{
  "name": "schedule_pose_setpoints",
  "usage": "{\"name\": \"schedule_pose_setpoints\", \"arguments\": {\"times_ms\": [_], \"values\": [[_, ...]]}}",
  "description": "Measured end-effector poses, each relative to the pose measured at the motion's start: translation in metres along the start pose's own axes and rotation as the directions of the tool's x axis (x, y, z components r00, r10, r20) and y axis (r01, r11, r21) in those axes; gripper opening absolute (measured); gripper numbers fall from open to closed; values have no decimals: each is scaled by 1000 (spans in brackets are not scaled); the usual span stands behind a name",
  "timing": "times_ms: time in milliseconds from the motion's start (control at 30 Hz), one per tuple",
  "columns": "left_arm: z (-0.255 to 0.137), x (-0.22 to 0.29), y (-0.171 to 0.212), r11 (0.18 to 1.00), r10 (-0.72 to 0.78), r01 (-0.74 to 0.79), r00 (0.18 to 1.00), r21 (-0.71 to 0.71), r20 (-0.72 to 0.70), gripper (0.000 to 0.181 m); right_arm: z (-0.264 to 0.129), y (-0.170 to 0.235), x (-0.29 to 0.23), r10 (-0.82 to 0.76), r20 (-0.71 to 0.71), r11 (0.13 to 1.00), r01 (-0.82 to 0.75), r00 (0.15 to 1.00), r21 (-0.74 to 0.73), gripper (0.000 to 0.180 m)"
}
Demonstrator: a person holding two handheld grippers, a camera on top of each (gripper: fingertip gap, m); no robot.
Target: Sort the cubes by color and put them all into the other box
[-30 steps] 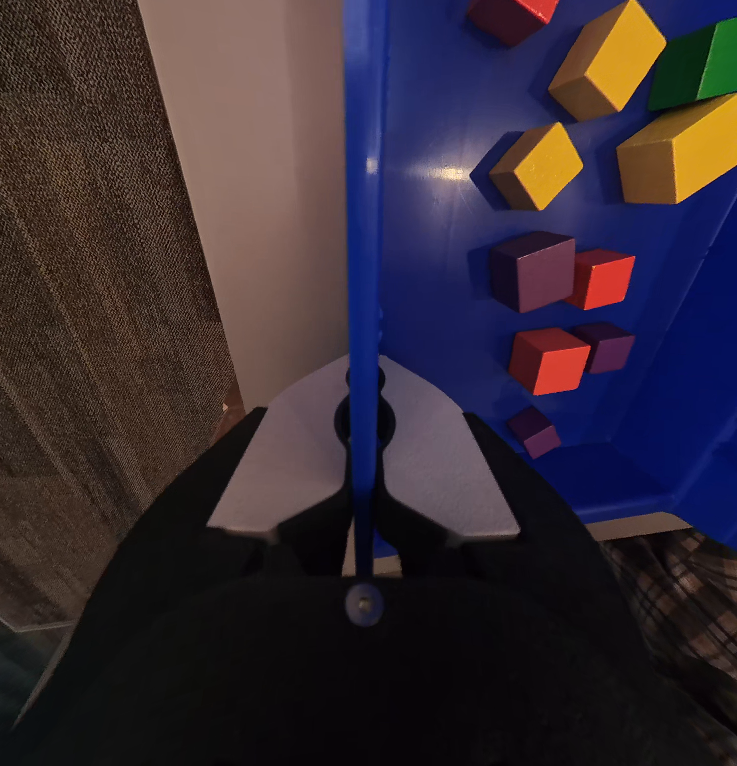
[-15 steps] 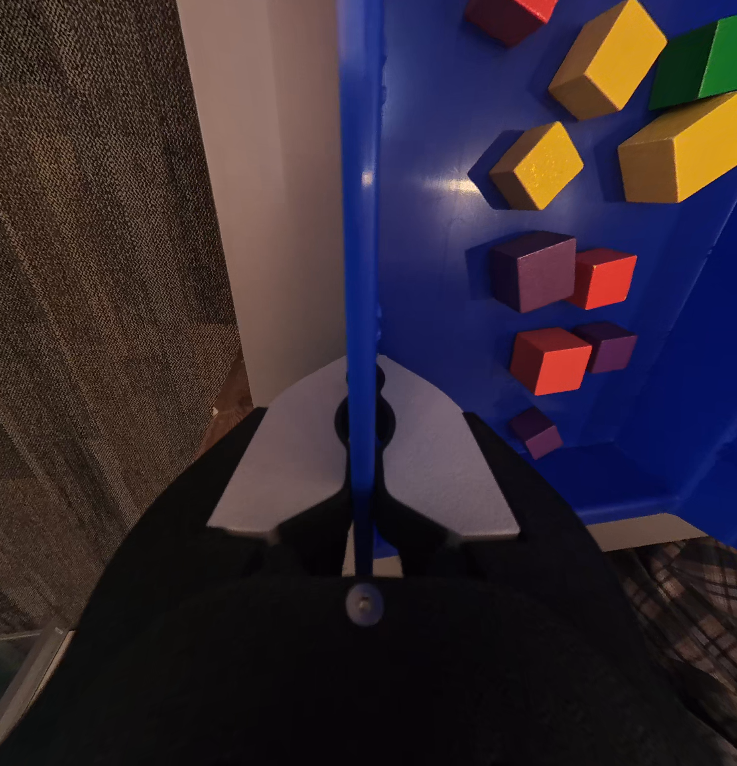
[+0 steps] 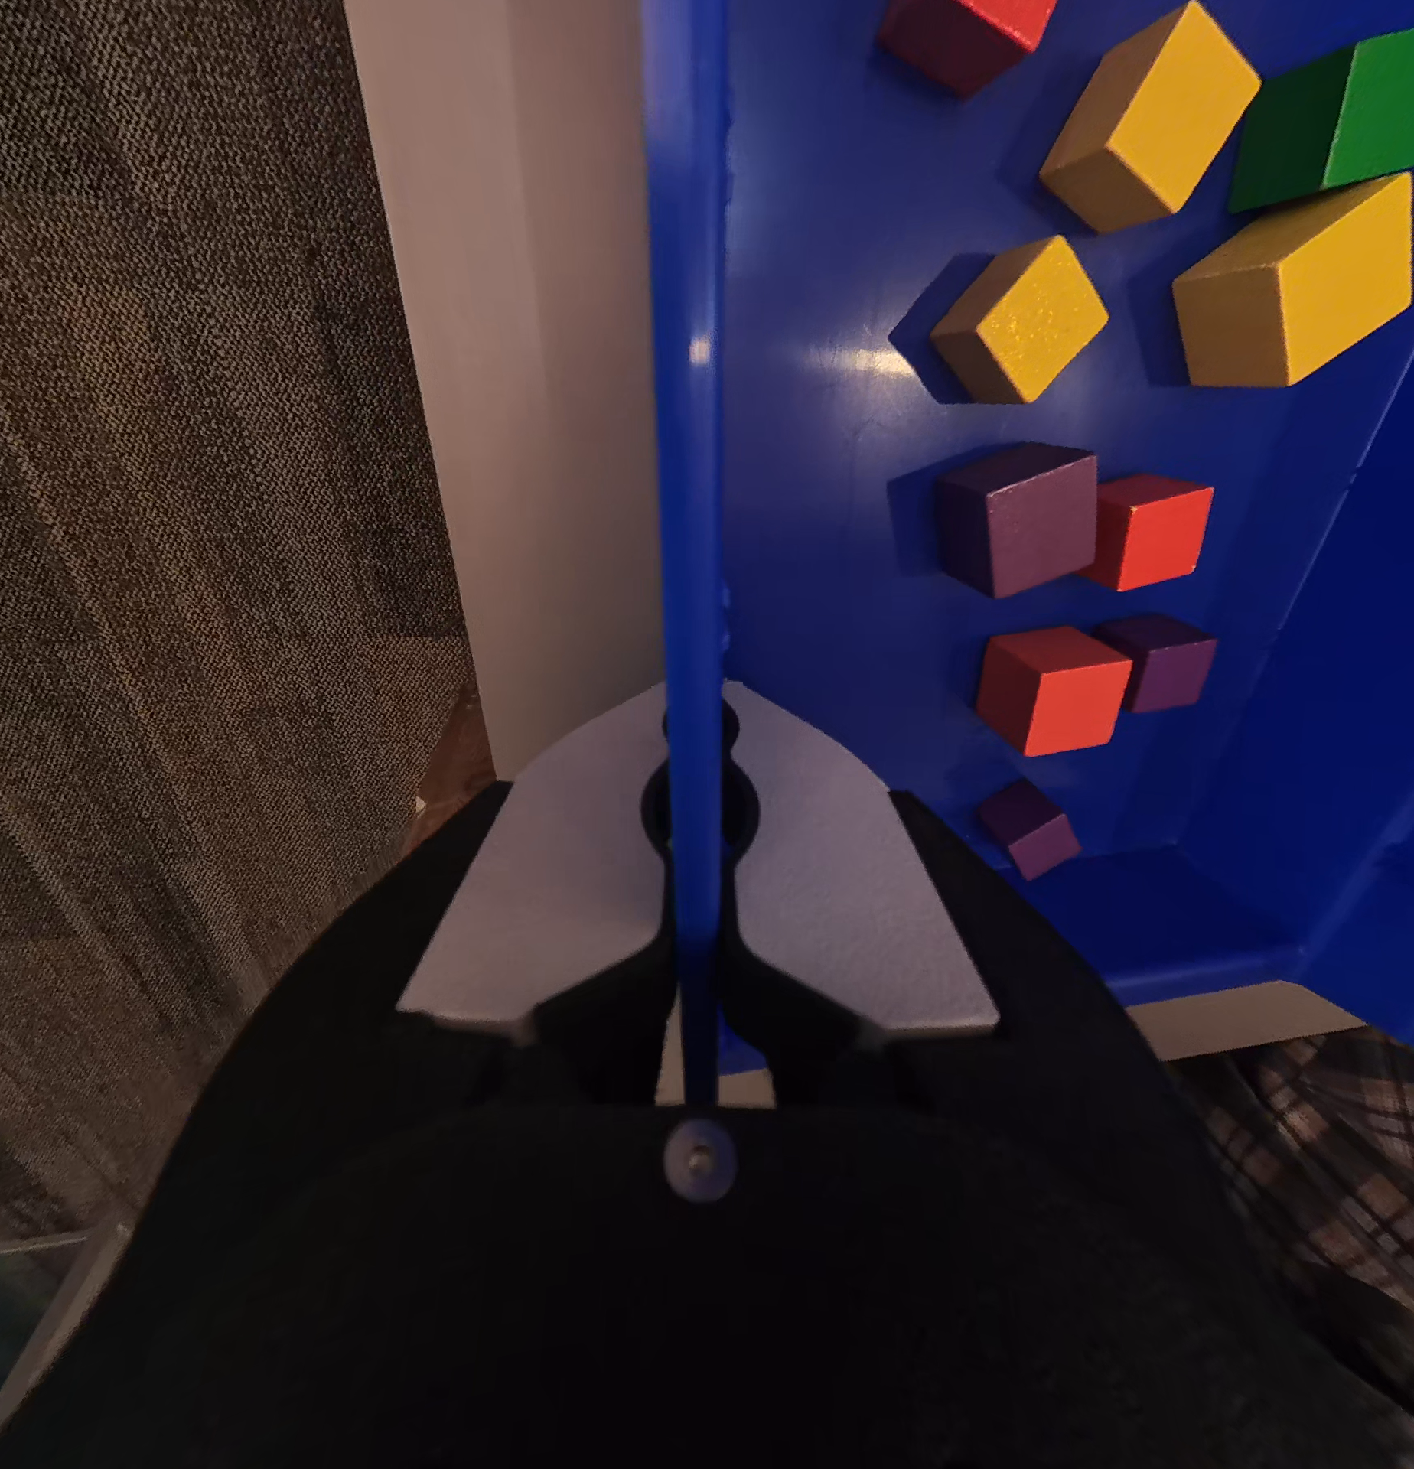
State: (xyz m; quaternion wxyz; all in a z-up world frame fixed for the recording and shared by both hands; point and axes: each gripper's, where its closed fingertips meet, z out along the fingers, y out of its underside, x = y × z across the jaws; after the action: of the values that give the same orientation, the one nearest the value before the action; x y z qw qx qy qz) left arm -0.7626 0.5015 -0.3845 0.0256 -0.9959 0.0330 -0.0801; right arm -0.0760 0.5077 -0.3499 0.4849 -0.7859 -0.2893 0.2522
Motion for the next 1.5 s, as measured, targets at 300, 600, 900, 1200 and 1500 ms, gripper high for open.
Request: {"name": "schedule_pose_setpoints", "arguments": {"times_ms": [300,600,900,1200,1500], "values": [[-15,-2,-9,992,-24,25,1000,122,-11,23,-2,-3,-3,-7,9,1000,7,1000,11,33],[-53,-9,-7,963,-69,62,997,261,20,43,-5,-9,-7,-20,13,999,20,1000,29,34],[-116,20,-26,873,17,-45,998,486,63,64,-7,-12,-9,-32,15,999,32,999,41,36],[-190,219,-53,531,423,-324,902,783,86,77,1,-10,-19,-44,21,999,44,999,26,43],[-94,438,-16,342,788,-366,613,865,-52,74,-76,-50,-30,-45,-149,996,33,988,-79,52]]}}
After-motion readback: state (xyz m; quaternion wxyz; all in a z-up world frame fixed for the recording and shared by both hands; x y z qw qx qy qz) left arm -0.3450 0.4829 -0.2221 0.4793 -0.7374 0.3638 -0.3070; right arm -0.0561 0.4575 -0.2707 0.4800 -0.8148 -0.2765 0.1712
